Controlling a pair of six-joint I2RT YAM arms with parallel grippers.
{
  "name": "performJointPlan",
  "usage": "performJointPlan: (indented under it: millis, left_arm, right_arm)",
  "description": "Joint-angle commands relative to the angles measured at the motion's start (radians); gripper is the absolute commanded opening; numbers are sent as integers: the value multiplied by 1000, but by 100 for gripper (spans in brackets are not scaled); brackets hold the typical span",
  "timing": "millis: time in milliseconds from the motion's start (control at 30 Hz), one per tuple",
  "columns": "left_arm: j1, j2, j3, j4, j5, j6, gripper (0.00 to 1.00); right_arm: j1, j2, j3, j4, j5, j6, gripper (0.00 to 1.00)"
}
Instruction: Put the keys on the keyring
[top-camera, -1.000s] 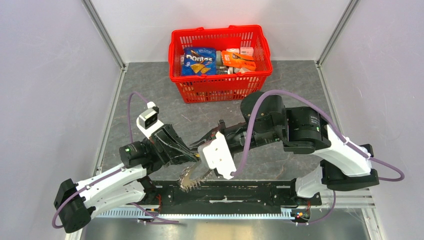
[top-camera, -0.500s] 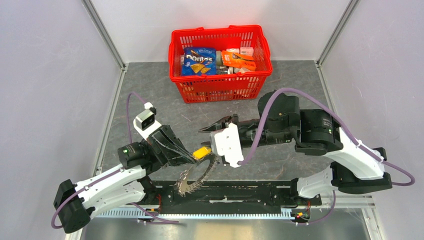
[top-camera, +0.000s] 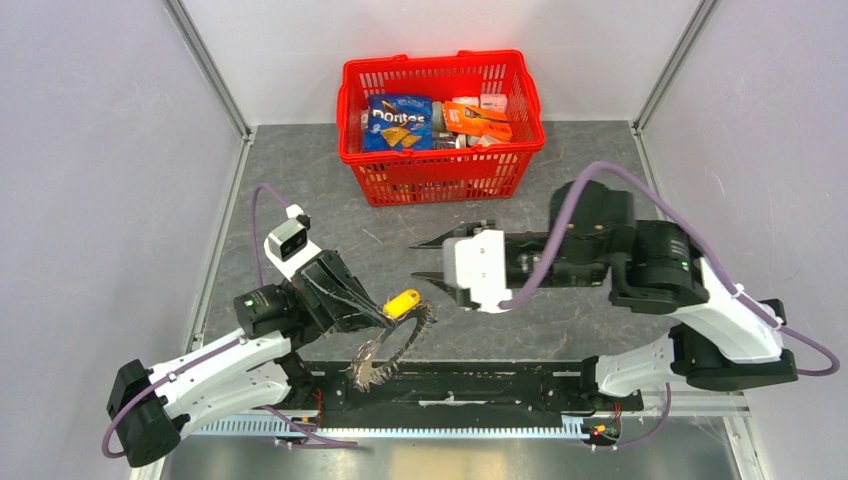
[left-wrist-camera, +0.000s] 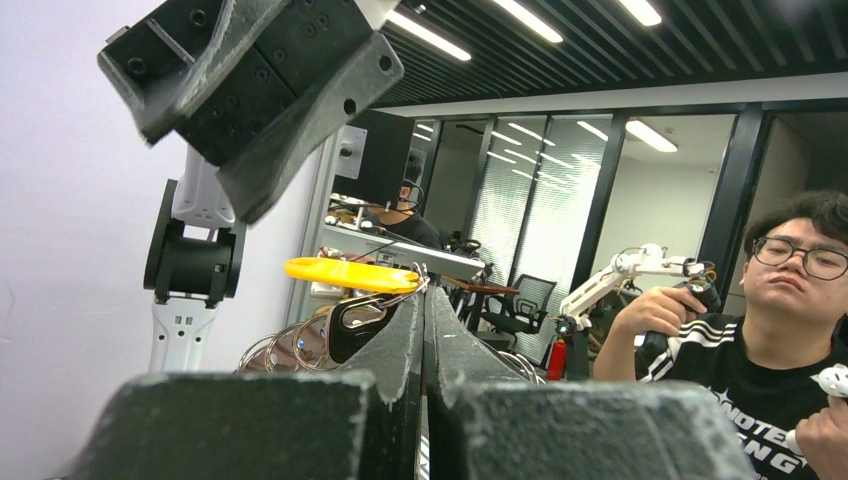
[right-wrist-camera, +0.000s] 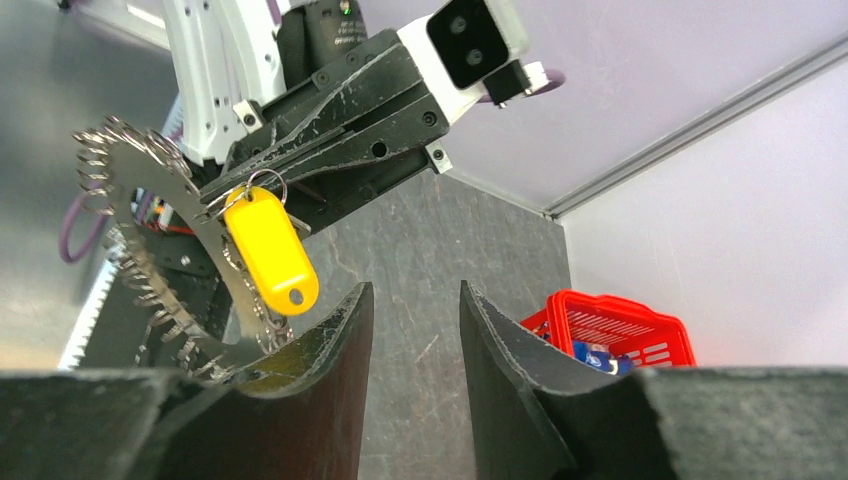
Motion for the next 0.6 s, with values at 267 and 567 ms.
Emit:
performJointPlan:
  millis: [267, 567]
  left_arm:
    - [-4, -2, 24, 75, -44, 96, 2]
    - [-4, 17, 30, 36, -73, 169, 2]
  right_arm:
    - [0, -98, -23, 19, 101, 458, 48]
    - [0, -72, -102, 55, 33, 807, 52]
